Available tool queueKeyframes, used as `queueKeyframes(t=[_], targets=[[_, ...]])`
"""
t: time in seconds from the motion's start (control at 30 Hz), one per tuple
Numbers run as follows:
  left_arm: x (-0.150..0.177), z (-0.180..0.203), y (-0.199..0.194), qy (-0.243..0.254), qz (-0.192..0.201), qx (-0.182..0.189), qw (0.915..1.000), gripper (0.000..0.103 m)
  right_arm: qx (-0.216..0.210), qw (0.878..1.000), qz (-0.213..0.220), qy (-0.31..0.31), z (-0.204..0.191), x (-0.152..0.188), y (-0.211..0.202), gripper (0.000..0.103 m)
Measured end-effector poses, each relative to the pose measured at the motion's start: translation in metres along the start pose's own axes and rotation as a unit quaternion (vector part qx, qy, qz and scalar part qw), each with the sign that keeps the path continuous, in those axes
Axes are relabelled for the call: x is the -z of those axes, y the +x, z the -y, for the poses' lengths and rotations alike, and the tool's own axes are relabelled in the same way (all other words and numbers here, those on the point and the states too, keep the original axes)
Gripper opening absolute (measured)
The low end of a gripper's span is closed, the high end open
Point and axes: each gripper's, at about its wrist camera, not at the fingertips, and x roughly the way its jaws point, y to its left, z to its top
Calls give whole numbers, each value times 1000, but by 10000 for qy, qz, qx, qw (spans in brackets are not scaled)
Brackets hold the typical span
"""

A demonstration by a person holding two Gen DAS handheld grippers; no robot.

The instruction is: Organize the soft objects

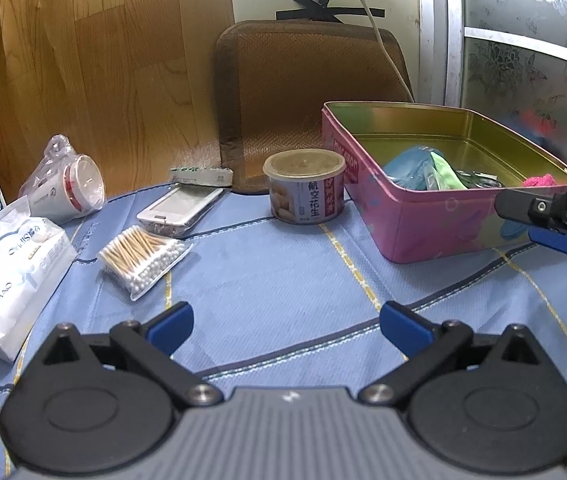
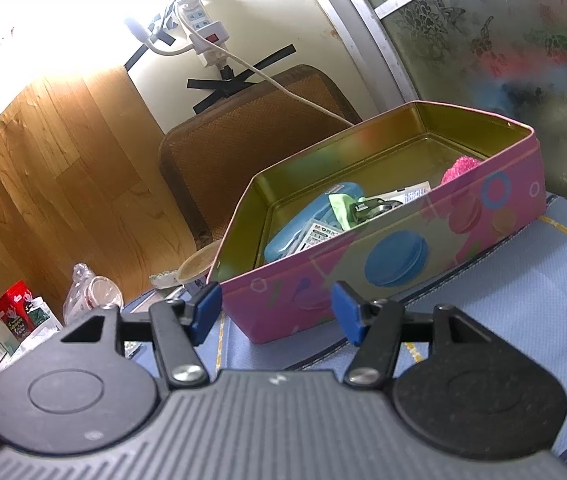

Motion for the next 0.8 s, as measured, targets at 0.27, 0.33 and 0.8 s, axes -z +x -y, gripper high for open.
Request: queueKeyframes(t=[0.27, 0.33, 0.8], targets=[[1, -3, 1, -24, -36, 6, 10000, 103, -1, 10000, 2, -11, -1, 1, 0, 64], [2, -2, 0, -31, -37, 13, 10000, 103, -5, 10000, -5, -12, 0, 1, 0, 64], [5, 4, -9, 178, 209, 318, 9991, 103, 121, 9990, 186, -398, -12, 4, -1, 64]])
